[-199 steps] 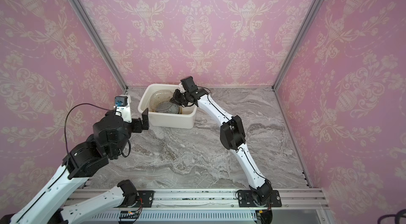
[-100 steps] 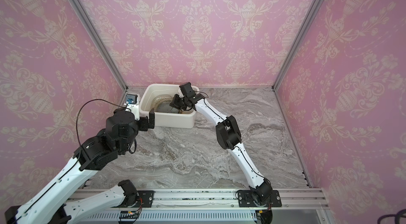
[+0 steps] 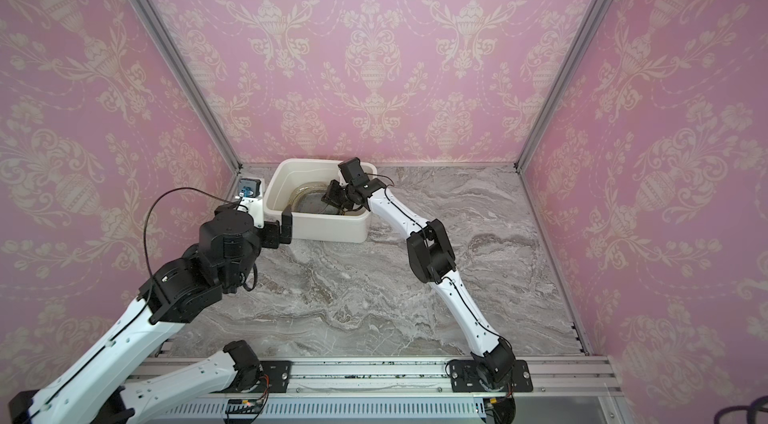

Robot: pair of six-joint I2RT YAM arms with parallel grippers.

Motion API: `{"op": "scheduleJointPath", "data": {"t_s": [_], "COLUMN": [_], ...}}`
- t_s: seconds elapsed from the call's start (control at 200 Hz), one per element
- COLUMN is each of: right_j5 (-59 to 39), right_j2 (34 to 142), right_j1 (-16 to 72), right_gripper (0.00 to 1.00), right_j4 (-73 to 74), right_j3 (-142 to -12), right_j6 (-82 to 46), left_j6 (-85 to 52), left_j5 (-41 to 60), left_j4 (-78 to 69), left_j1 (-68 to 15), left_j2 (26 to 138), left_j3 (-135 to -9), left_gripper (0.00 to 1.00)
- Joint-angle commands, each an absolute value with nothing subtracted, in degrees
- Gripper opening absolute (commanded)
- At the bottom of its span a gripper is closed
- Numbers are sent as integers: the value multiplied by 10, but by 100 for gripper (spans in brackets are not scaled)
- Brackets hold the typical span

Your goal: Place the plates into the plastic bin on the countertop

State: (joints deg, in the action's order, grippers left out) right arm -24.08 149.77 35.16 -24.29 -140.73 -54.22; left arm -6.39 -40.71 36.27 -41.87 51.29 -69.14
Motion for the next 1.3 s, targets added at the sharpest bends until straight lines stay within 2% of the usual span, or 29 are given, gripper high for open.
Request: {"op": "scheduleJointPath", "data": {"t_s": [0.0,0.64,0.956,1.166,1.296], "right_j5": [-216,-155,-159,-144,-101], "right_j2": [1502,1388,1346,1254,1144], "right_j1": [349,349,354,359,361], "right_gripper": [23,48,51,54,55], "right_j4": [-245,-312,-360,-412,-415], "right_j3": [-1424,-1424,-1424,-1412,-1330], "right_j6": [-537,-466,-433,-347,-263], "left_j6": [-44,-62,-89,-123,-160], "left_j5": [-424,-436,-437,-453,-463], "left_j4": [358,405,450,472,468], "left_j1": [-413,-413,-412,-413,-412], "left_j2": [501,451,426,414,396], "left_j3": [-688,-704,-725,-728,-706], "left_gripper": [99,99,99,99,99]}}
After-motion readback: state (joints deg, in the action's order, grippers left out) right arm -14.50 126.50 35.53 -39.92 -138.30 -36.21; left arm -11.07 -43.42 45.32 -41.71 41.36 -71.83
